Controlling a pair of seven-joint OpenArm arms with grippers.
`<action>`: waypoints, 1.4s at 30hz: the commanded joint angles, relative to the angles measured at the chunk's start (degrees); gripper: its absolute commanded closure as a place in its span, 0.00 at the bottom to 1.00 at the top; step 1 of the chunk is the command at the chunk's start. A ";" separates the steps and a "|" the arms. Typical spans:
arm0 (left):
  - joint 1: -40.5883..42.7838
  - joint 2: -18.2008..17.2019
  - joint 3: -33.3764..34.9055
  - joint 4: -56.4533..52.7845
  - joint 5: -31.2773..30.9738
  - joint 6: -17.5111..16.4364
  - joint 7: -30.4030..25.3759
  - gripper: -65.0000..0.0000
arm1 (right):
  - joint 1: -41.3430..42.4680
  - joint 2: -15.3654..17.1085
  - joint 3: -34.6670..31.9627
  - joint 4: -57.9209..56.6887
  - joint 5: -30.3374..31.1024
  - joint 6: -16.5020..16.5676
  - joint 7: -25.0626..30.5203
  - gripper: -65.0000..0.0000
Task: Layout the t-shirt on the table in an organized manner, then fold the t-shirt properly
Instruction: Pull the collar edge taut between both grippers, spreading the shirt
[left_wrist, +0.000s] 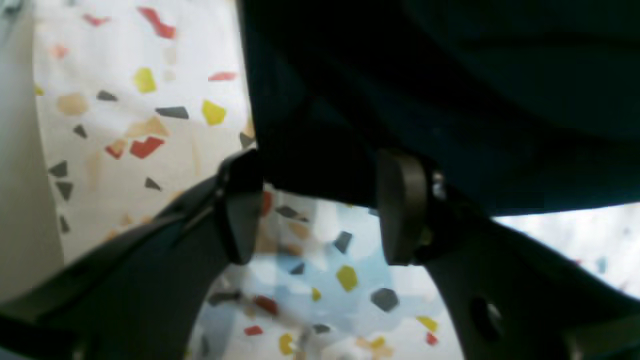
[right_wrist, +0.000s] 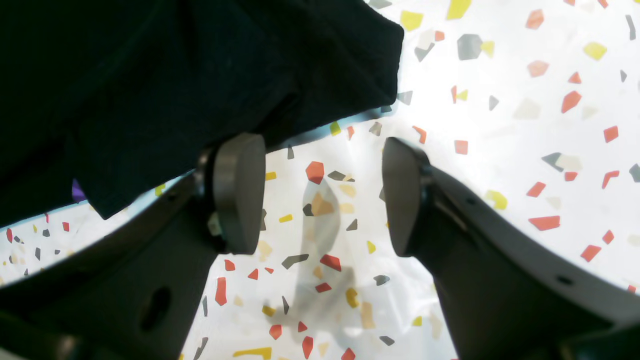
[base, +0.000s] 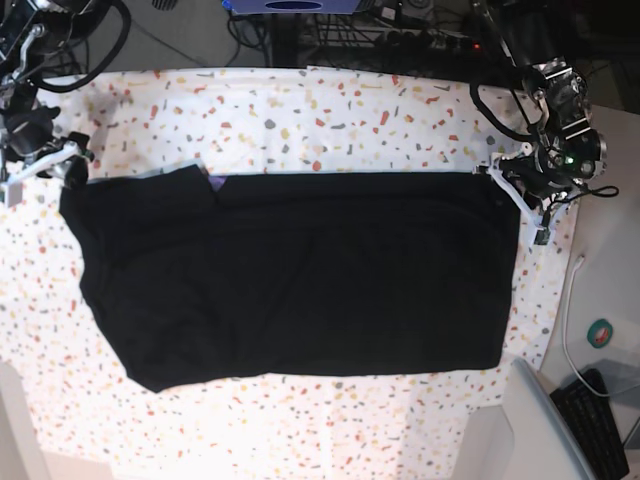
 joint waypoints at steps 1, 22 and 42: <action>-1.01 -0.86 0.48 0.48 -0.38 0.00 -0.55 0.45 | 0.34 0.42 0.00 0.77 0.69 0.24 1.04 0.46; 0.92 -0.95 0.21 1.80 -0.38 0.26 0.59 1.00 | 0.43 0.33 0.00 0.77 0.69 0.24 1.04 0.46; 8.57 1.68 -6.12 10.33 -0.38 0.26 2.97 1.00 | 0.17 0.59 -5.62 0.77 0.60 0.24 1.13 0.46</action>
